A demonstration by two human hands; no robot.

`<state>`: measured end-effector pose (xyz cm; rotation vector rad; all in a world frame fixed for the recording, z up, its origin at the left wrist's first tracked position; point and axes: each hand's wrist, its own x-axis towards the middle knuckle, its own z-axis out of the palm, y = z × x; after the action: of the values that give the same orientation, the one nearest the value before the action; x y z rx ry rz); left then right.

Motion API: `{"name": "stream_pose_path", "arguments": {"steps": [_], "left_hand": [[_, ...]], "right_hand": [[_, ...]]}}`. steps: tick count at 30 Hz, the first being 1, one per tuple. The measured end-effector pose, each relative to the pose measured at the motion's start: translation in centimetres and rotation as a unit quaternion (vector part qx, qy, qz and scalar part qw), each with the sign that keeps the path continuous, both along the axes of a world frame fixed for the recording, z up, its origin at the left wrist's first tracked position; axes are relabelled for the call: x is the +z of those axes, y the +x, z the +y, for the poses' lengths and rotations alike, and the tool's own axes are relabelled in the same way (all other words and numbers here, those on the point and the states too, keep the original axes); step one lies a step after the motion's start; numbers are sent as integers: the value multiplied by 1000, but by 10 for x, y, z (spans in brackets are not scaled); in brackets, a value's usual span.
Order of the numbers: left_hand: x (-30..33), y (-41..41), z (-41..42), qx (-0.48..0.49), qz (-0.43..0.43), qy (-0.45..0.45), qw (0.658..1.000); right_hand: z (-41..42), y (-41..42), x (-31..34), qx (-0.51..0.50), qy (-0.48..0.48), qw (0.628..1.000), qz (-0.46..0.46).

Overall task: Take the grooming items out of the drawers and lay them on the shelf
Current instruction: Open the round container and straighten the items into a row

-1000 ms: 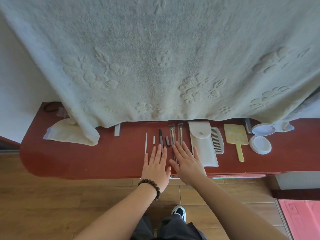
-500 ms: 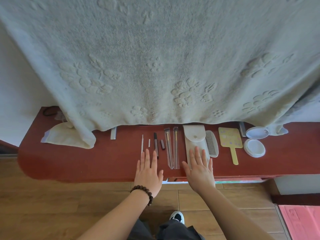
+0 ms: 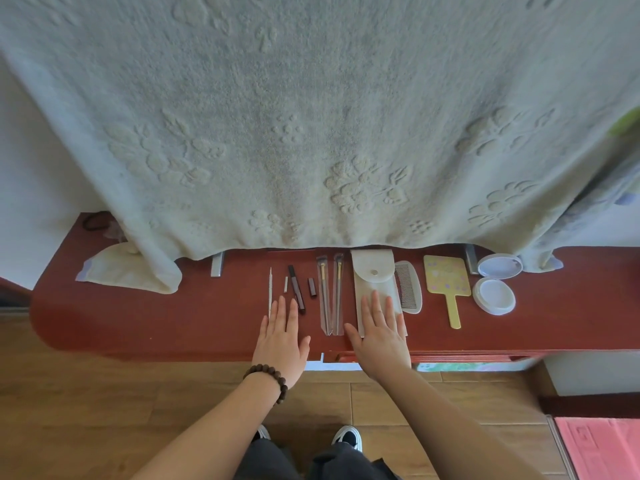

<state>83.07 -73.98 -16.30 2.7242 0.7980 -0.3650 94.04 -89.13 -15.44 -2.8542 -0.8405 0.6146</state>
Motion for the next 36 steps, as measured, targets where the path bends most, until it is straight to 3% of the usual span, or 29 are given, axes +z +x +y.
{"name": "stream_pose_path", "arguments": {"steps": [19,26,36], "left_hand": [[7,-3,4,-17,-15,19,1000],[14,1,-6,-59,-22,37,997],[15,1,-22,-151,8,45,987]], "right_hand": [[11,-6,6,-13,6,1000,8],[20,-15,13,94,34,995,-16],[11,-13,5,124,3,992,-20]]}}
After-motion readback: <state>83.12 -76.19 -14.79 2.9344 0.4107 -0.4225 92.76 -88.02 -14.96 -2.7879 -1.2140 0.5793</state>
